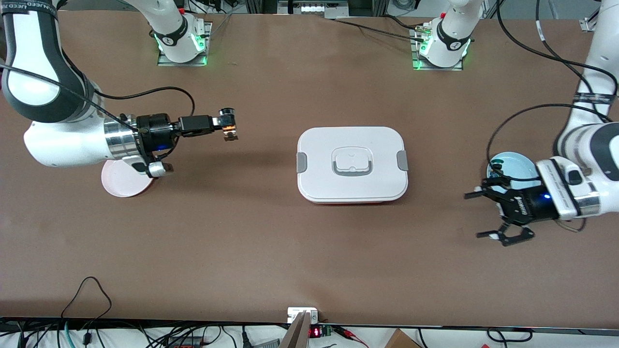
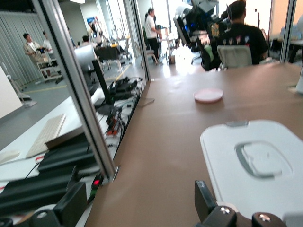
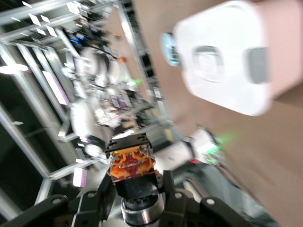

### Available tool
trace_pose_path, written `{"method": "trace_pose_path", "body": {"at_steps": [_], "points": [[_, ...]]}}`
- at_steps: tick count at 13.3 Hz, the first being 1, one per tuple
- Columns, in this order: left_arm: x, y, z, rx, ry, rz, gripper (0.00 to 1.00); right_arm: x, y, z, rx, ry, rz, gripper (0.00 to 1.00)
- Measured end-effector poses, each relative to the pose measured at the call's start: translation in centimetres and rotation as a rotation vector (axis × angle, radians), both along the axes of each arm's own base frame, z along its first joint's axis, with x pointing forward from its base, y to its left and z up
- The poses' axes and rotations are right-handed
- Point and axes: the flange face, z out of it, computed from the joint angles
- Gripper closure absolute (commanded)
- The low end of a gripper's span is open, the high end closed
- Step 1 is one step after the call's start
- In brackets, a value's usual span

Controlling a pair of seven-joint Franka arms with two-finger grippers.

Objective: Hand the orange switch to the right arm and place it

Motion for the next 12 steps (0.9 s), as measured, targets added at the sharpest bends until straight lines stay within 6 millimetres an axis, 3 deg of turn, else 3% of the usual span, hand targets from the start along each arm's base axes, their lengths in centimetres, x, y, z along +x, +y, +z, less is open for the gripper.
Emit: {"method": "trace_pose_path", "body": {"at_steps": [3,6,9,12], "points": [[-0.8,4.5,0.7,0.051,0.011,-0.037,0.00,-0.2,-3.7,-1.6,-0.164,-0.016,0.050,1.00],[-1.0,7.3,3.9,0.179,0.050,-0.053,0.00,-0.7,-6.9,-2.9,-0.392,-0.037,0.137,1.00],[-1.4,6.7,8.7,0.349,0.070,-0.036,0.00,-0.9,-9.4,-3.5,-0.612,-0.066,0.231,1.00],[-2.6,3.6,13.5,0.554,0.068,-0.029,0.00,-1.2,-11.8,-4.8,-0.820,-0.069,0.327,1.00]]}}
